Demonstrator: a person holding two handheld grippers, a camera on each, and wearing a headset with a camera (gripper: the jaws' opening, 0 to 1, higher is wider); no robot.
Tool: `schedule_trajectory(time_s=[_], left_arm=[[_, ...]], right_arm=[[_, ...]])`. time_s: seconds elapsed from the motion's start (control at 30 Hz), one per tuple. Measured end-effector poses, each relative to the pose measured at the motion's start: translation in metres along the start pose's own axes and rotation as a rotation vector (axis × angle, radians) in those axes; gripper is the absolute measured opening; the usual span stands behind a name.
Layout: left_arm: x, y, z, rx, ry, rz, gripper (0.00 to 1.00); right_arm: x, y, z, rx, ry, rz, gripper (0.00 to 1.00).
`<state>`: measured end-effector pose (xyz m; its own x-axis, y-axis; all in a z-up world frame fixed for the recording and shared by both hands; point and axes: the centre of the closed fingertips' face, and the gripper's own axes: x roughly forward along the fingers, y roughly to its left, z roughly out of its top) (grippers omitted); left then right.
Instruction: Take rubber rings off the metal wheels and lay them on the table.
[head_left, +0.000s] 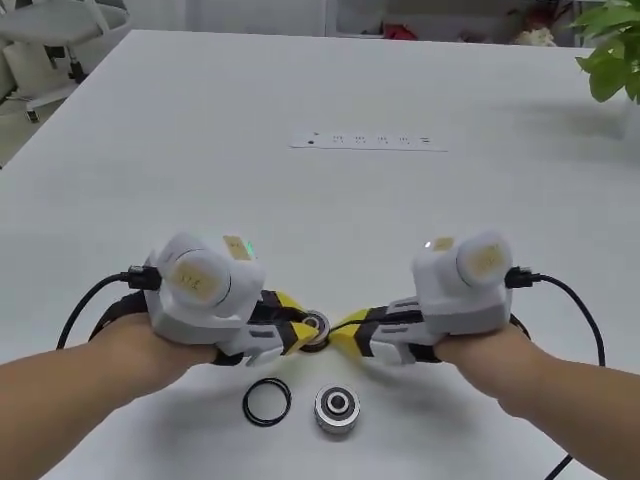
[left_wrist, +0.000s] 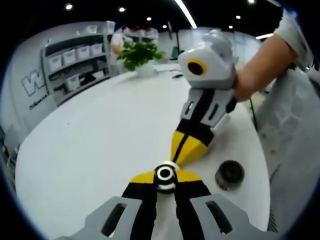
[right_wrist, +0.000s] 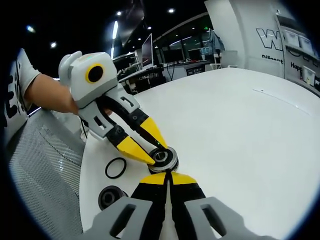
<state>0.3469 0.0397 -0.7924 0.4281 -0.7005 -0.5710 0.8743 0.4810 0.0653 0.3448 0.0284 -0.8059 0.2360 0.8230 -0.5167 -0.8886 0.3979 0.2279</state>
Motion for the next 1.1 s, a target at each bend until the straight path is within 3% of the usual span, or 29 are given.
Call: schedule_trajectory(time_s=[0.17, 0.33, 0.4, 0.47, 0.53, 0.9, 1.1], left_arm=[[0.000, 0.000, 0.000, -0.001, -0.001, 0.001, 0.13], [0.000, 0.000, 0.000, 0.003, 0.003, 0.004, 0.13], [0.000, 0.000, 0.000, 0.003, 0.004, 0.004, 0.13], [0.000, 0.000, 0.000, 0.005, 0.005, 0.004, 0.13], [0.000, 0.000, 0.000, 0.010, 0.009, 0.006, 0.13], [0.001, 0.000, 0.000, 0.013, 0.017, 0.015, 0.12], [0.002, -0.001, 0.000, 0.016, 0.015, 0.014, 0.13]], right_arm=[[-0.001, 0.000, 0.001, 0.039, -0.007, 0.003, 0.00], [-0.003, -0.005, 0.003, 0.158, -0.048, -0.006, 0.00], [-0.004, -0.007, 0.004, 0.173, -0.057, -0.010, 0.00], [-0.004, -0.006, 0.012, 0.235, -0.100, -0.001, 0.00], [-0.004, -0.006, 0.011, 0.209, -0.084, -0.008, 0.00], [-0.004, -0.001, 0.015, 0.216, -0.096, -0.003, 0.00], [0.003, 0.011, 0.019, 0.175, -0.091, 0.023, 0.00]])
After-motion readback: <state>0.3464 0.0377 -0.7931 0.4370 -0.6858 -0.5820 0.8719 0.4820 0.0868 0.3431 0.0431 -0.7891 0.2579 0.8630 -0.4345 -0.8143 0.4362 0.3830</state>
